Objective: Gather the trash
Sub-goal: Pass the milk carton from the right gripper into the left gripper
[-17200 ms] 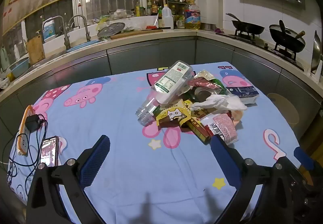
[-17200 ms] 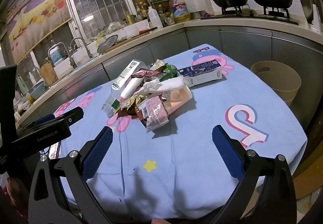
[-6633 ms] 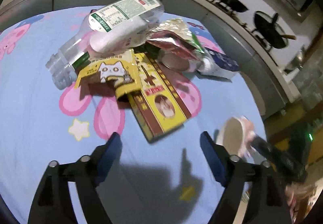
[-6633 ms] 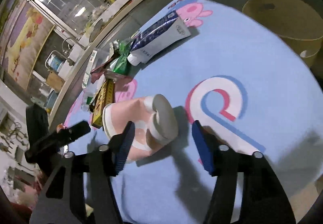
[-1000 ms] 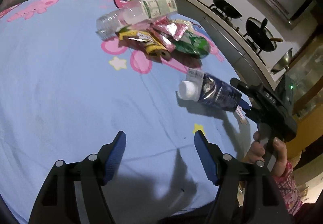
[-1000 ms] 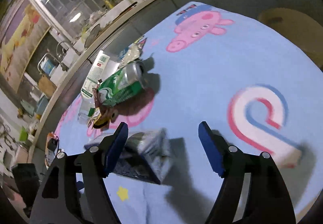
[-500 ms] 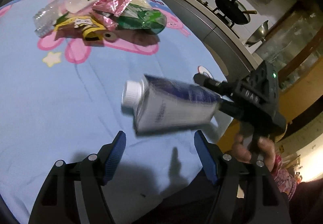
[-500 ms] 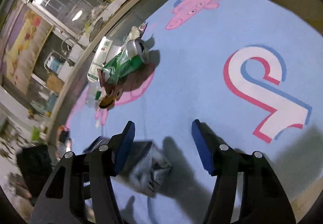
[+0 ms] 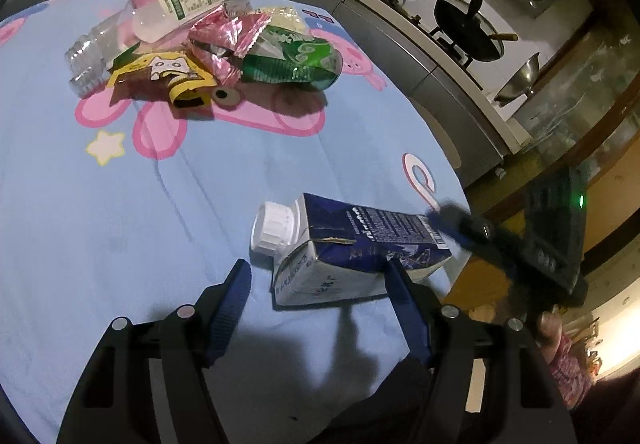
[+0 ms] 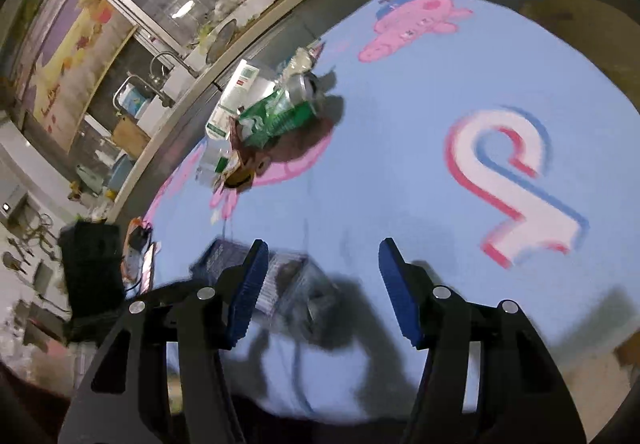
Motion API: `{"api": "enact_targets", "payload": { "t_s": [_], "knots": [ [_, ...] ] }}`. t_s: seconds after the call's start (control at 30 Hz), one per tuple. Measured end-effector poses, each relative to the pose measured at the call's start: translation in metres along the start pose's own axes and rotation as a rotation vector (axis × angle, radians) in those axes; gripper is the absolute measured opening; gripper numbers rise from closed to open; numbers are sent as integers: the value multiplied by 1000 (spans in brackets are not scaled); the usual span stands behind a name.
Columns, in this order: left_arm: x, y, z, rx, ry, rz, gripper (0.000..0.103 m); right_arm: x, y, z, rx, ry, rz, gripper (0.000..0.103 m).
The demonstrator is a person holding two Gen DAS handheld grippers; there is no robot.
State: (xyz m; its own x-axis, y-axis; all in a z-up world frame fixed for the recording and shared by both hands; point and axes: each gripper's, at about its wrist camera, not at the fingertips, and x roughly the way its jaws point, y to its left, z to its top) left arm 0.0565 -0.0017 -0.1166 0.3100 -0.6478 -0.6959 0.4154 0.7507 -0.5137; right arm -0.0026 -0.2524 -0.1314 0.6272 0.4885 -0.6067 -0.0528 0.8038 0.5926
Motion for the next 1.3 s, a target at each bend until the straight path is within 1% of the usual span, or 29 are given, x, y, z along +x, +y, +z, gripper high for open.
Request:
{"api": "enact_targets", "payload": {
  "t_s": [0.07,0.1,0.2,0.23,0.3,0.33,0.37,0.4,0.47,0.5,0.53,0.57,0.63,0.7,0.73,0.8,0.9,1.0,1.03,1.07,1.1,1.13,1.17,1.2,1.23,1.3],
  "knots": [
    [0,3,4,-19,0,-20,68,-2,-9,-7,31,25,32,49],
    [-1,6,7,-35,-6,-32,68,1,-12,-8,60,41,65,47],
    [-11,17,11,-74,-39,-34,68,26,-7,-10,131,98,177,47],
    [-15,21,12,-82,-51,-24,69,46,1,-11,163,143,230,47],
    [-36,39,13,-115,-132,96,72,76,20,-12,178,192,301,46],
    [-42,46,13,-131,-157,135,72,90,33,-12,163,216,338,46],
    [-52,60,13,-170,-185,171,72,100,43,-10,148,230,353,46],
    [-61,75,13,-212,-203,184,72,112,55,-10,132,250,366,46],
    [-76,100,12,-292,-226,182,72,137,80,-10,131,318,448,46],
    [-85,112,10,-334,-244,196,72,147,92,-11,113,343,465,46],
    [-96,123,7,-363,-266,208,72,151,105,-10,58,350,440,46],
    [-104,127,5,-377,-284,215,72,150,113,-7,20,334,425,46],
    [-125,136,0,-395,-324,240,72,139,117,0,-15,272,409,46],
    [-145,140,-9,-411,-337,271,72,122,116,10,-71,210,345,47],
    [-151,139,-14,-416,-330,266,72,117,115,13,-87,197,335,47],
    [-153,134,-21,-415,-295,244,72,102,113,15,-144,181,309,47],
    [-138,118,-32,-393,-208,152,72,85,110,10,-271,176,230,47],
    [-109,99,-38,-386,-115,52,72,79,103,1,-371,159,95,47],
    [-101,94,-36,-384,-91,27,72,80,103,-4,-422,158,36,47],
    [-92,88,-34,-377,-70,8,73,84,108,-9,-470,163,1,47],
    [-86,84,-31,-370,-57,3,78,87,109,-16,-516,171,-16,47],
    [-79,81,-26,-371,-46,8,84,91,116,-23,-566,186,-18,47],
    [-76,80,-22,-375,-40,7,86,97,124,-31,-602,200,-9,46],
    [-75,79,-19,-375,-37,4,87,99,129,-37,-614,214,19,46],
    [-72,78,-13,-370,-33,25,90,101,131,-41,-610,228,59,46],
    [-74,79,-8,-358,-48,103,92,107,145,-47,-614,254,125,45]
  ]
}}
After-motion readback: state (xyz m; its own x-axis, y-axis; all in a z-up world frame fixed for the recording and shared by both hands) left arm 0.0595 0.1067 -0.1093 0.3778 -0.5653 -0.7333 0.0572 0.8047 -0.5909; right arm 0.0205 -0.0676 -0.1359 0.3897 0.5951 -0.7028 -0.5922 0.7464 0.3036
